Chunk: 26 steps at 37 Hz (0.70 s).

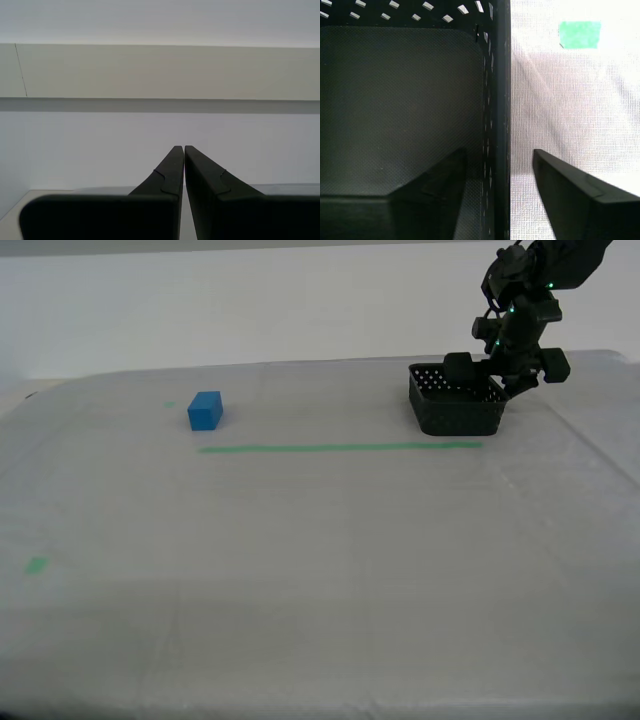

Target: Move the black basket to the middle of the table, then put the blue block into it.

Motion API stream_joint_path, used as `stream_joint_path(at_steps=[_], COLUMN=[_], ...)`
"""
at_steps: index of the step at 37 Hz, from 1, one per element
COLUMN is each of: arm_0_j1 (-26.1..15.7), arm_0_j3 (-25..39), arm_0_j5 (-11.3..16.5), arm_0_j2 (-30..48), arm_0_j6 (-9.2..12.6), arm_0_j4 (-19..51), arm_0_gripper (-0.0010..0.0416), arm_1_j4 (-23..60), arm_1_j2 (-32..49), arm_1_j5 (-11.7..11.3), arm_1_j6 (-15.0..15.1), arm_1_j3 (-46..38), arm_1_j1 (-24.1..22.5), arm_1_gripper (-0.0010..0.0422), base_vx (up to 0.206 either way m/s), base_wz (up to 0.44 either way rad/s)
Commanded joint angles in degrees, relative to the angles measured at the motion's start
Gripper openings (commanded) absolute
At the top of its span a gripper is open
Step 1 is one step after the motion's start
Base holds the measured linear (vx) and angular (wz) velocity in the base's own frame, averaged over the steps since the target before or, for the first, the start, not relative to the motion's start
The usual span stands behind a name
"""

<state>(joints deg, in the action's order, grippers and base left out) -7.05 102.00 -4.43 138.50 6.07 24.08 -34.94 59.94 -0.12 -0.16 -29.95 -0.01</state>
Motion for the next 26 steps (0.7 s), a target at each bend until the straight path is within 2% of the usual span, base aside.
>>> stream_joint_path(at_steps=[1,6,15,26], arm_0_j1=[-0.04,-0.07,-0.11,-0.20], arm_0_j3=[0.04,0.04,0.04,0.04], arm_0_j5=[-0.22,-0.22,-0.22,-0.17], arm_0_j2=[-0.02,-0.02,-0.02,-0.15], arm_0_j6=[0.13,0.17,1.03,0.96], arm_0_j4=[0.02,0.00,-0.04,0.02], arm_0_gripper=[0.0121,0.0068,-0.0004,-0.0002], arm_1_j4=[-0.31,-0.31,-0.31,-0.31], arm_1_j2=[0.02,0.02,0.02,0.02], arm_1_j5=[-0.04,-0.07,-0.07,-0.07], arm_1_j6=[0.17,0.17,0.17,0.17], arm_1_j3=[-0.04,-0.04,-0.04,-0.04], arm_1_j1=[0.00,0.00,0.00,0.00], arm_1_gripper=[0.0000,0.0000,0.0000,0.0000], base_vx=[0.000,0.000,0.000,0.000], base_wz=[0.000,0.000,0.000,0.000])
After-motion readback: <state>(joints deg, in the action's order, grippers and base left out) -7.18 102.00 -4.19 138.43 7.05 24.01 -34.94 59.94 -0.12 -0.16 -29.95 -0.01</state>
